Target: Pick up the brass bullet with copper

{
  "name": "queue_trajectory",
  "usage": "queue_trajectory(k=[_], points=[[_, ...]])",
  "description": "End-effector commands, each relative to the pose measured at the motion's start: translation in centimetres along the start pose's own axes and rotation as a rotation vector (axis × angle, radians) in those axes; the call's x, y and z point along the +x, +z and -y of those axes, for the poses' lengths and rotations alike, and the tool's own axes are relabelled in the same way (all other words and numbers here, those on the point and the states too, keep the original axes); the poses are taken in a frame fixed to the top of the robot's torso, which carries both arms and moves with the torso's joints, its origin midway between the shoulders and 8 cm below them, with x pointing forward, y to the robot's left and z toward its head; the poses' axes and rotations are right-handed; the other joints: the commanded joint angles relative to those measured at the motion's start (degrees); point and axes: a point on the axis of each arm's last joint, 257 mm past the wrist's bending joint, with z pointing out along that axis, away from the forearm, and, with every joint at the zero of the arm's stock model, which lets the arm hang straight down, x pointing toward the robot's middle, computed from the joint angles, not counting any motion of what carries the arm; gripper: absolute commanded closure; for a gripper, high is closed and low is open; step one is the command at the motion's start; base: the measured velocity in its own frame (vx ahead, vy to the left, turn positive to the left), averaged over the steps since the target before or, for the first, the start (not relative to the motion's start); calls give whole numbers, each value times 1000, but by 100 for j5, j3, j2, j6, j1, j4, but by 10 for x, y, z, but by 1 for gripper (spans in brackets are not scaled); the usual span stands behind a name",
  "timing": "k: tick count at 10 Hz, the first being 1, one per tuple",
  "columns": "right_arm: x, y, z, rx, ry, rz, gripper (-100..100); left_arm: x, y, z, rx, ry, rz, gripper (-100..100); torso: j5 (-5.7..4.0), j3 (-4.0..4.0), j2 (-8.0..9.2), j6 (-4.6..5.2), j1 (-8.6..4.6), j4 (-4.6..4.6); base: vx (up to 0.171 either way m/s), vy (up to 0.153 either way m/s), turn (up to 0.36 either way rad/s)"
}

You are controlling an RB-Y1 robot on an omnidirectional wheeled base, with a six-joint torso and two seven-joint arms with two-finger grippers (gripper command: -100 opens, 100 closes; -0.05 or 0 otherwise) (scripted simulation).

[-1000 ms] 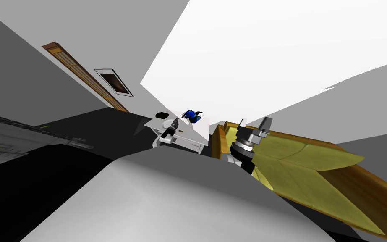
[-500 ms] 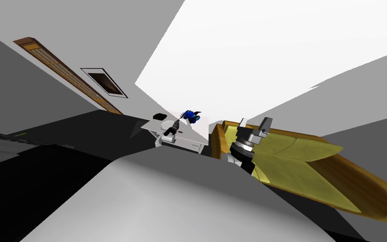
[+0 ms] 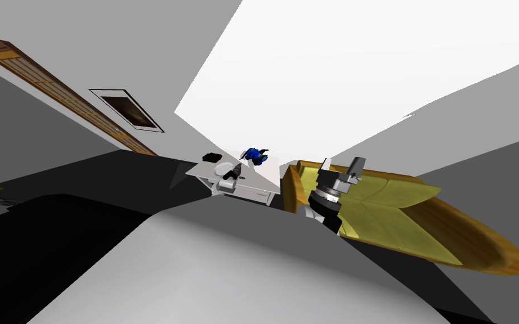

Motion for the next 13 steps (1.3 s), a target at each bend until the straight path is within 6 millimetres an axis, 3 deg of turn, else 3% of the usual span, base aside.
queue_trajectory(k=[1,10,13], points=[[0,0,0,0,0,0,0,2,8,-19,-70,-18,3,-100,0,0,0,0,0,0,8,53,-116],[0,0,0,0,0,0,0,10,27,-90,-350,-89,22,-100,0,-1,-1,1,3,0,3,59,-107],[0,0,0,0,0,0,0,11,25,-117,-442,-101,31,-100,0,-2,-4,0,3,-1,4,53,-82]])
